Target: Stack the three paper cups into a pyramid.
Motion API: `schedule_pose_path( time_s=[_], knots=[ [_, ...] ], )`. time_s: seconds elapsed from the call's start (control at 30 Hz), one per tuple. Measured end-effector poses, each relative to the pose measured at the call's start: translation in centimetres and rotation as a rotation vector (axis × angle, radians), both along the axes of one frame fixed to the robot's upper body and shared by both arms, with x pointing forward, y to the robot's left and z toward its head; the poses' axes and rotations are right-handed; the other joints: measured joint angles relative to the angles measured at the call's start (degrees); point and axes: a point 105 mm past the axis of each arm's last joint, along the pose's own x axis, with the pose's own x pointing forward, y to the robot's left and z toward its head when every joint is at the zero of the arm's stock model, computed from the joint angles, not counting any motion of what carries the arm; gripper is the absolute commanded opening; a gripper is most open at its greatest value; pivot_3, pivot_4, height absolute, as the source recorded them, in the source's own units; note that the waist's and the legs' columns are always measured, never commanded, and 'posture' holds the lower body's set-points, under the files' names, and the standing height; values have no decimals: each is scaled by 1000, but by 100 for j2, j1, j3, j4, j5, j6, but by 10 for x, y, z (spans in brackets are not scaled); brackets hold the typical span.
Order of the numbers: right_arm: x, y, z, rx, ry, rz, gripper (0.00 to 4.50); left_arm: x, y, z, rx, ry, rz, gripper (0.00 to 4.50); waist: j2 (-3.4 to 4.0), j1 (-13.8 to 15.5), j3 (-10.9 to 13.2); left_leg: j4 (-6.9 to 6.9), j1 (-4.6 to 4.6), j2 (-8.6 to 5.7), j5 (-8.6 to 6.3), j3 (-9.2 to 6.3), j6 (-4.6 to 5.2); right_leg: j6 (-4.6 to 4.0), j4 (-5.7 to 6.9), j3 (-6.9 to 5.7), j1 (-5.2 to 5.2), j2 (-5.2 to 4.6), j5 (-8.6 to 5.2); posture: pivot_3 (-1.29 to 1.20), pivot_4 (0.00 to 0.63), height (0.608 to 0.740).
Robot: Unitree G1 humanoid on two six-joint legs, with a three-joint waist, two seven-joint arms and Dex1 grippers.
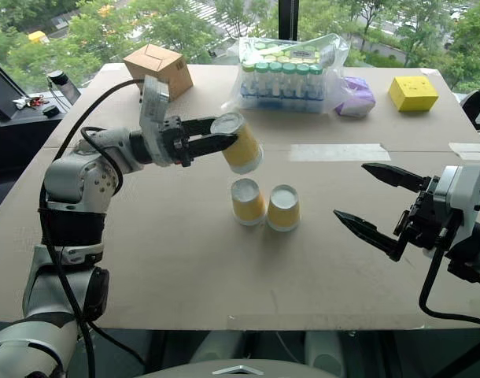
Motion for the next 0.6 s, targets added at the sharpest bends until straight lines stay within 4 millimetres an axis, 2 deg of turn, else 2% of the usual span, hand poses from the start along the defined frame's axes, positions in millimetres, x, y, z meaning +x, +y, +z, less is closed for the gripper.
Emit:
schedule_pose_path(
  time_s=[0.07, 0.23, 0.3, 0.33, 0.4, 0.6],
  knots=[
    [0, 0, -1, 0, 4, 0, 4500, -10, -8, 3, 23, -2, -50, 2214, 2, -12, -1, -3, 6, 1, 0, 4, 0, 0, 1, 4, 1, 1, 0, 0, 150, 740],
    [0, -1, -4, -4, 17, -3, 4500, -15, -21, -16, 95, 40, -90, 2214, 2, -14, -1, 0, 10, 3, 0, 4, 0, 0, 7, 5, 4, 6, 0, 0, 150, 740],
    [-1, 0, -7, -5, 27, -2, 4500, -14, -23, -24, 118, 43, -85, 2214, 1, -9, -1, 1, 10, 2, 0, 4, 0, 0, 6, 5, 5, 5, 0, 0, 150, 740],
    [-1, 0, -11, -6, 40, -4, 4500, -14, -23, -35, 142, 59, -85, 2214, 1, -4, 0, 1, 9, 2, 0, 4, 0, 0, 5, 5, 4, 5, 0, 0, 150, 740],
    [-2, 0, -11, -7, 42, -7, 4500, -14, -24, -40, 151, 72, -87, 2214, 0, 3, 0, 1, 7, 2, 0, 4, 0, 0, 4, 5, 4, 5, 0, 0, 150, 740],
    [-7, 1, -15, -28, 39, -5, 4500, -14, -23, -40, 171, 42, -100, 2214, 0, 5, 0, 2, 8, 2, 0, 3, 0, 0, 4, 4, 5, 4, 0, 0, 150, 740]
  ],
)
